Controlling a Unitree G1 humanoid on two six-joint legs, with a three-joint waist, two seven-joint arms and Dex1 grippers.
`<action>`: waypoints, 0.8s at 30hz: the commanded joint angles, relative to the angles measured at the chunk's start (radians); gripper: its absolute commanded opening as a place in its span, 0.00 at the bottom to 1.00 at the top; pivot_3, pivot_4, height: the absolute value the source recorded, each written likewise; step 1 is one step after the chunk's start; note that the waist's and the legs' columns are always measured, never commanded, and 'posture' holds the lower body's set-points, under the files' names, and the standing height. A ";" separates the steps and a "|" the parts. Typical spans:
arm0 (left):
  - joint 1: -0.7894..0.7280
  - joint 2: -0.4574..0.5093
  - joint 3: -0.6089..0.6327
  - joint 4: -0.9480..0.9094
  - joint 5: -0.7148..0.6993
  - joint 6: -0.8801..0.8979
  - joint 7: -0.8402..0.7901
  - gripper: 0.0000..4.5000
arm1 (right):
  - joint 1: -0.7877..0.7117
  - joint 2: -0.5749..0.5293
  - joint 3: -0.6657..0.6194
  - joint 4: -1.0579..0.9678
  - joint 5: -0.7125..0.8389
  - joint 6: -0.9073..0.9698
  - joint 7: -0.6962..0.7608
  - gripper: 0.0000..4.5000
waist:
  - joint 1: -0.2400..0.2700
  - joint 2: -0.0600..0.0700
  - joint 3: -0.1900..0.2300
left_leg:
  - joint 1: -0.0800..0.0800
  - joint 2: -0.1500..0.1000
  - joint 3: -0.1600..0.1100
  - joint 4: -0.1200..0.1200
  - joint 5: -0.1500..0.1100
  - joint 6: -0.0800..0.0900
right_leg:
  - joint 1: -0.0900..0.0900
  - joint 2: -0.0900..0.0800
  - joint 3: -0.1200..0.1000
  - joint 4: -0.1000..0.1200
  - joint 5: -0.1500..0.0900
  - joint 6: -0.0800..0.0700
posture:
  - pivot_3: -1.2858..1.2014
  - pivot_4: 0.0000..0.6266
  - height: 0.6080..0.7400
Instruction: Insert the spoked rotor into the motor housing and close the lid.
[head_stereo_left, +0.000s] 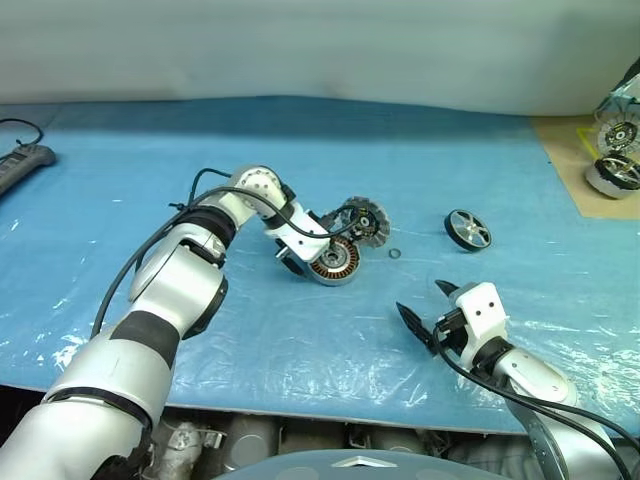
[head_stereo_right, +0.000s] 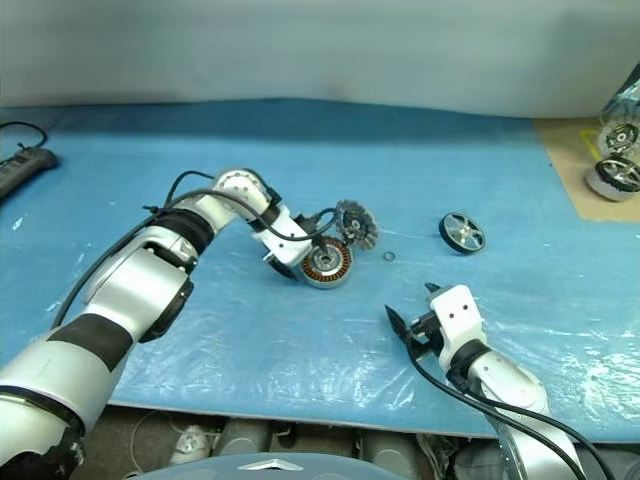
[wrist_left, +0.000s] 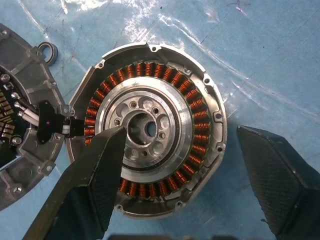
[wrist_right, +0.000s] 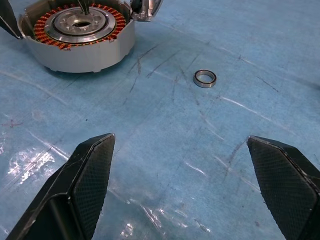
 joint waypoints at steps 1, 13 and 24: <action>-0.006 0.013 -0.003 0.000 0.010 -0.028 -0.014 0.84 | 0.007 0.003 -0.009 -0.045 0.002 -0.009 -0.003 1.00 | -0.001 0.000 0.000 | 0.000 0.000 0.000 0.000 0.000 0.000 | 0.000 0.000 0.000 0.000 0.000 0.000 | 0.52 0.24 1.00; 0.004 0.009 -0.075 0.014 0.156 -0.022 0.189 0.84 | 0.013 0.002 -0.014 -0.039 0.000 -0.011 -0.007 1.00 | 0.002 0.000 0.000 | 0.003 0.000 0.000 0.001 0.000 0.000 | 0.003 0.000 0.000 0.001 0.001 0.001 | 0.52 0.24 1.00; 0.017 -0.001 -0.113 0.035 0.218 0.004 0.336 0.49 | 0.009 0.011 0.002 -0.036 -0.014 -0.013 -0.012 1.00 | 0.009 0.000 0.000 | 0.014 0.000 0.000 0.001 0.000 0.002 | 0.016 0.000 0.002 -0.001 -0.002 0.007 | 0.52 0.24 1.00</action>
